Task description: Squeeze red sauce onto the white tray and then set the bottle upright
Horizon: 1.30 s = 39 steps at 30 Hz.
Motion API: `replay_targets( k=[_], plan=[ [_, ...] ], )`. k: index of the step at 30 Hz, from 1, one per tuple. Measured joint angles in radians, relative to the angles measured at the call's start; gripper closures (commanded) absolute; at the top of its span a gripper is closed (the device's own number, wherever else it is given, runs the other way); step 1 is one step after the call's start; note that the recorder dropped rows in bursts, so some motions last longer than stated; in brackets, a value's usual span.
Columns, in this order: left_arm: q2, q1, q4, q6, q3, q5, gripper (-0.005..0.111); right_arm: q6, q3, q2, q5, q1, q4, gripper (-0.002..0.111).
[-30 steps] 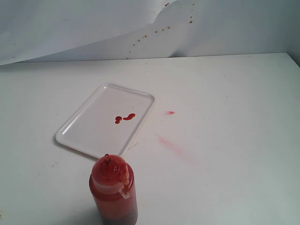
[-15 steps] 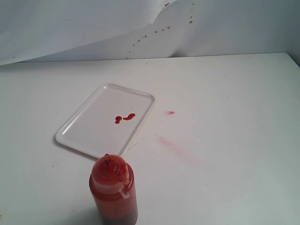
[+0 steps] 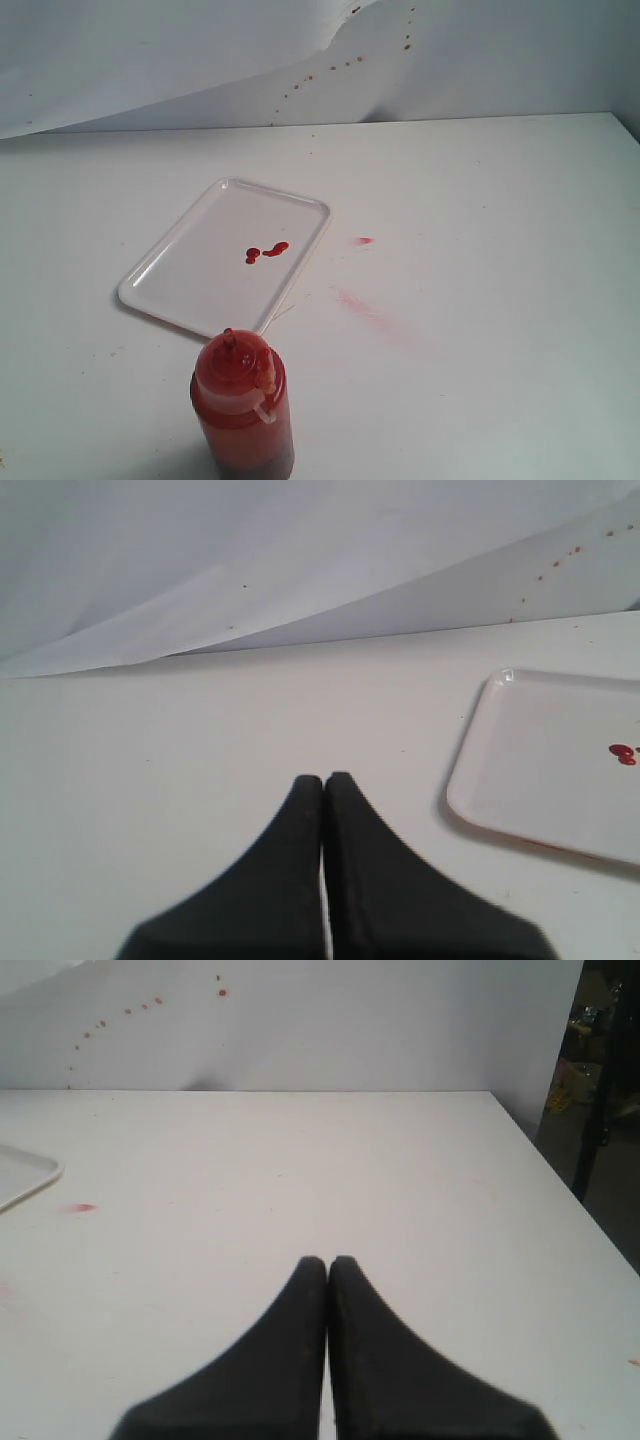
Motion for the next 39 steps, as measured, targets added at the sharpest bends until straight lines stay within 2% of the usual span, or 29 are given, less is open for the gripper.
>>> replay_targets(
  k=[10,20,39],
  plan=[
    [0.0,0.0,-0.051,0.0,0.0,0.004,0.107,0.0,0.0,0.0,0.0,0.0,0.0,0.108],
    [0.0,-0.072,-0.062,0.0,0.0,0.001,0.107,0.0,0.0,0.0,0.0,0.0,0.0,0.108],
    [0.0,-0.072,-0.062,0.0,0.0,0.001,0.107,0.0,0.0,0.0,0.0,0.0,0.0,0.108]
  ],
)
